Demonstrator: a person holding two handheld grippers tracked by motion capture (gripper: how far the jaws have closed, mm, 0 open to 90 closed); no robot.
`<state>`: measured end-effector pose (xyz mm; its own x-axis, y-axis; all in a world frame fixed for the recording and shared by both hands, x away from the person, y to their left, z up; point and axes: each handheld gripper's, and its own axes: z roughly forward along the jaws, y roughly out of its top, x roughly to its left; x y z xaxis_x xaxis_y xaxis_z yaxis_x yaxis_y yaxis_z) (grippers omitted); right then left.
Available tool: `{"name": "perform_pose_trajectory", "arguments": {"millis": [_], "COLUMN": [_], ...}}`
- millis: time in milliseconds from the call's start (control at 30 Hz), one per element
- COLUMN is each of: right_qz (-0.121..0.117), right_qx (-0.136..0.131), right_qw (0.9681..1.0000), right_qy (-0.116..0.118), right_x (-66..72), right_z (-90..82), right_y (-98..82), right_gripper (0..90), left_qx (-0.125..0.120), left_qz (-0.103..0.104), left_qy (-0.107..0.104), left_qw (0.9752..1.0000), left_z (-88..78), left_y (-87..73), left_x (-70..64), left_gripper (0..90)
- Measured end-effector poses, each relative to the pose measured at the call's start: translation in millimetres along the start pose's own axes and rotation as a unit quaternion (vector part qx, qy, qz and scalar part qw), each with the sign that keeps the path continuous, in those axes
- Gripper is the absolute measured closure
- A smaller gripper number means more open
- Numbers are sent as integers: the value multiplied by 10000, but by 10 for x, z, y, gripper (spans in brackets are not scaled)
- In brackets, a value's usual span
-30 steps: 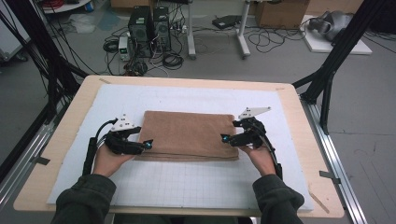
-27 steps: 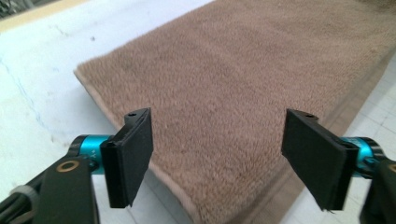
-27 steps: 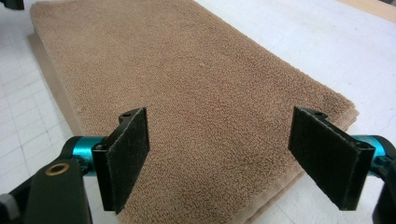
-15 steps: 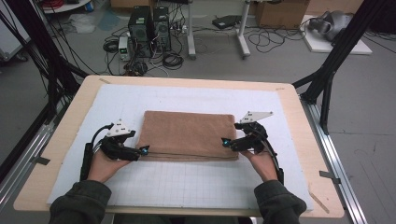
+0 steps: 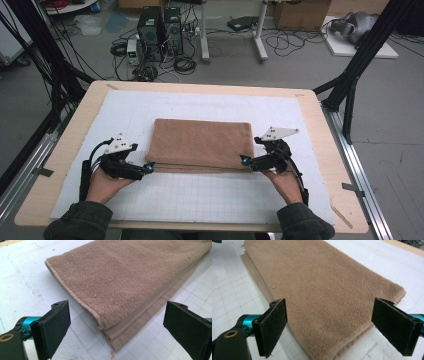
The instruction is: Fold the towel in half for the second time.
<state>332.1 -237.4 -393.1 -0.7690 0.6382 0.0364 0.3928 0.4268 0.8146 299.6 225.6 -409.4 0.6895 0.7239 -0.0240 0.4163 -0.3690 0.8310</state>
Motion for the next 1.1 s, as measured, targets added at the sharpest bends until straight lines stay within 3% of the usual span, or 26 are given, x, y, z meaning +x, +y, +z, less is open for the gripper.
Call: {"name": "perform_pose_trajectory", "arguments": {"millis": [200, 633, 1100], "right_qz": [-18, 18, 46], "right_qx": [-74, -176, -303], "right_qw": [10000, 9998, 9993], "right_qy": [-43, -89, -236], "right_x": [40, 111, 223], "right_z": [-110, -356, -603], "right_y": [-100, -323, -520], "right_gripper": [124, 124, 123], "left_qx": [-54, -158, -218], "left_qz": [46, -141, -144], "left_qy": [5, 26, -39], "left_qw": [10000, 9998, 9997], "left_z": [-87, -240, -406], "left_y": [-44, -204, -283], "left_x": [-47, -100, -208], "left_gripper": [68, 60, 60]}}
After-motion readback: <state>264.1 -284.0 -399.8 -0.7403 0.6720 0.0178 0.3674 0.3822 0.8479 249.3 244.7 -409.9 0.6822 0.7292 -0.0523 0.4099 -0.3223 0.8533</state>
